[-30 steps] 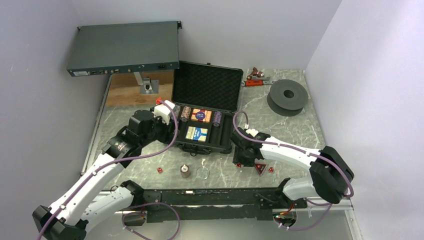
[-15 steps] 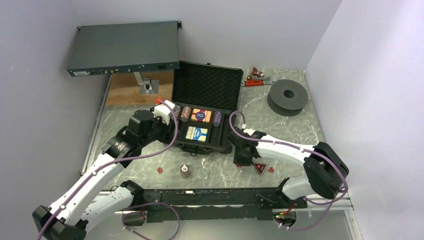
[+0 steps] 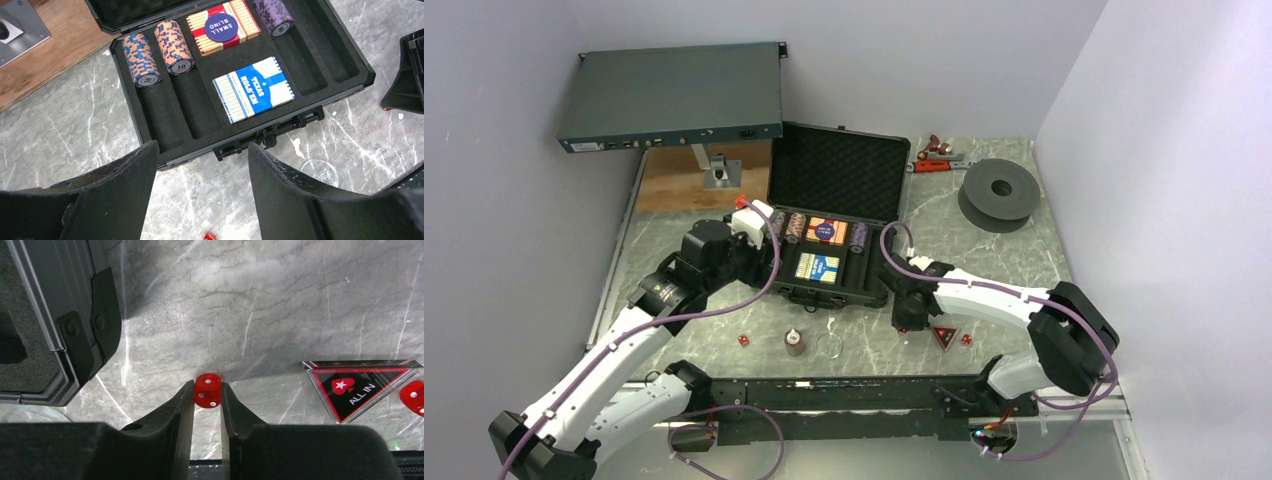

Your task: Pack up texas hold em set

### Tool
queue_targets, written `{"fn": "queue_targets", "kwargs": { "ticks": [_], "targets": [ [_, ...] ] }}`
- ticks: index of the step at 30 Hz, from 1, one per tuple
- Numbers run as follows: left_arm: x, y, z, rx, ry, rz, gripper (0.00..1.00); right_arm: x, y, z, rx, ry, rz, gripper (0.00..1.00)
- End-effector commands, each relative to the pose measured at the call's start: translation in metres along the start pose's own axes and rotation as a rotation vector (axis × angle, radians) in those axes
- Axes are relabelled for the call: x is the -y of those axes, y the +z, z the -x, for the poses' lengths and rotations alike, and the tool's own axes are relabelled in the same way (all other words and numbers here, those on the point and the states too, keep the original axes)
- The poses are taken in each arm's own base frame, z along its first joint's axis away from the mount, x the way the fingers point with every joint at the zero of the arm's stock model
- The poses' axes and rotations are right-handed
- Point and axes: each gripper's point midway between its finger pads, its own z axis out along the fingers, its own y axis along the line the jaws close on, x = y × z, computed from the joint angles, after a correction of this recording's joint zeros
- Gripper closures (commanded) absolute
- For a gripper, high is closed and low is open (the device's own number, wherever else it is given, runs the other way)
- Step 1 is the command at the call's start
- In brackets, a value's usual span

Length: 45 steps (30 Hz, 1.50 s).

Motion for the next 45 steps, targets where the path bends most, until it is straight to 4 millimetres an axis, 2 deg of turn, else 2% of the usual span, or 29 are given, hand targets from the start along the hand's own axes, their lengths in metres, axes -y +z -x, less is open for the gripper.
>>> {"fn": "queue_targets", "kwargs": {
  "ticks": [1,19,28,37,45],
  "targets": [
    [-0.004,-0.006,0.017,0.046,0.008,0.023,0.29,-0.011,-0.011,0.016,0.053,-0.016,0.025,1.0],
    [-0.007,-0.009,0.018,0.052,0.007,0.043,0.29,-0.025,-0.034,0.034,0.132,-0.092,0.112,1.0],
    [-0.008,-0.009,0.018,0.049,0.007,0.049,0.29,-0.019,-0.046,0.043,0.187,-0.094,0.115,1.0],
    [-0.008,-0.01,0.02,0.055,0.007,0.049,0.3,-0.023,-0.089,0.063,0.318,-0.148,0.236,1.0],
    [-0.012,-0.013,0.021,0.064,0.006,0.07,0.3,-0.039,-0.131,0.099,0.482,-0.178,0.307,1.0]
  ]
}}
